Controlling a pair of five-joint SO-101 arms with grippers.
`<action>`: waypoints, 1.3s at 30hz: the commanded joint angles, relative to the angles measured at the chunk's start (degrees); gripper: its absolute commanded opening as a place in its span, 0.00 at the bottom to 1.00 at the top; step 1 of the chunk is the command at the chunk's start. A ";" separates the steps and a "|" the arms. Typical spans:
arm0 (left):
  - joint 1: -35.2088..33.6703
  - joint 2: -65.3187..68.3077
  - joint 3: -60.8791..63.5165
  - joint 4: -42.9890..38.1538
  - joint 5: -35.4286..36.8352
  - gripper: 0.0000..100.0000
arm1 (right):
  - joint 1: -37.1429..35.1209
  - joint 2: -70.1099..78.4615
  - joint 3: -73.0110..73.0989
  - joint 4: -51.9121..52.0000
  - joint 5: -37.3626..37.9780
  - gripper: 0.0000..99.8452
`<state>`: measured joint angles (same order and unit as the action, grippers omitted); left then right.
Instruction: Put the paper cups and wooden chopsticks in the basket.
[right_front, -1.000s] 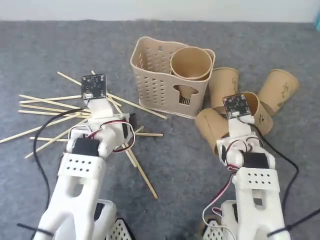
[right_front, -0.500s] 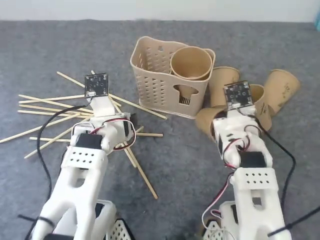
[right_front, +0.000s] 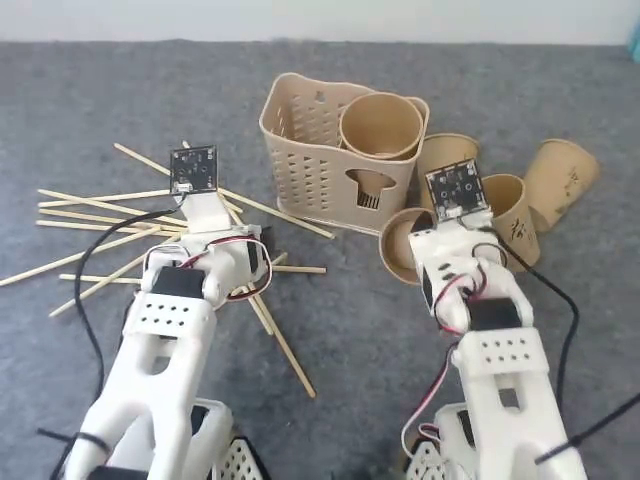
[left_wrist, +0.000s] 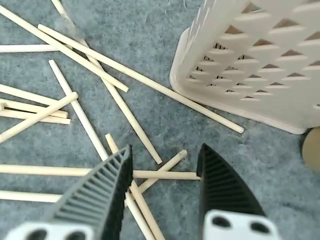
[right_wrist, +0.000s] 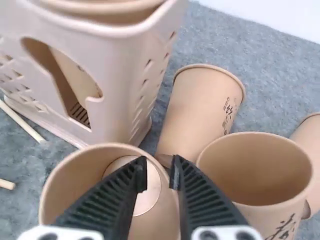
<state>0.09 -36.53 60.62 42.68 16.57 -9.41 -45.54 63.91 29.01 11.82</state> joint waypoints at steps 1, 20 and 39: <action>-0.18 0.00 -0.57 -1.58 -0.44 0.20 | -0.22 8.66 -5.27 1.45 0.09 0.09; 0.00 0.00 -0.48 -1.58 -0.53 0.20 | 1.54 16.31 -32.53 32.57 -2.99 0.01; 0.18 0.00 1.63 -4.75 -3.16 0.20 | 6.11 19.82 -90.11 68.53 2.73 0.01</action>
<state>0.09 -36.53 62.55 39.52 14.29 -1.49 -27.69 -17.41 96.79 13.93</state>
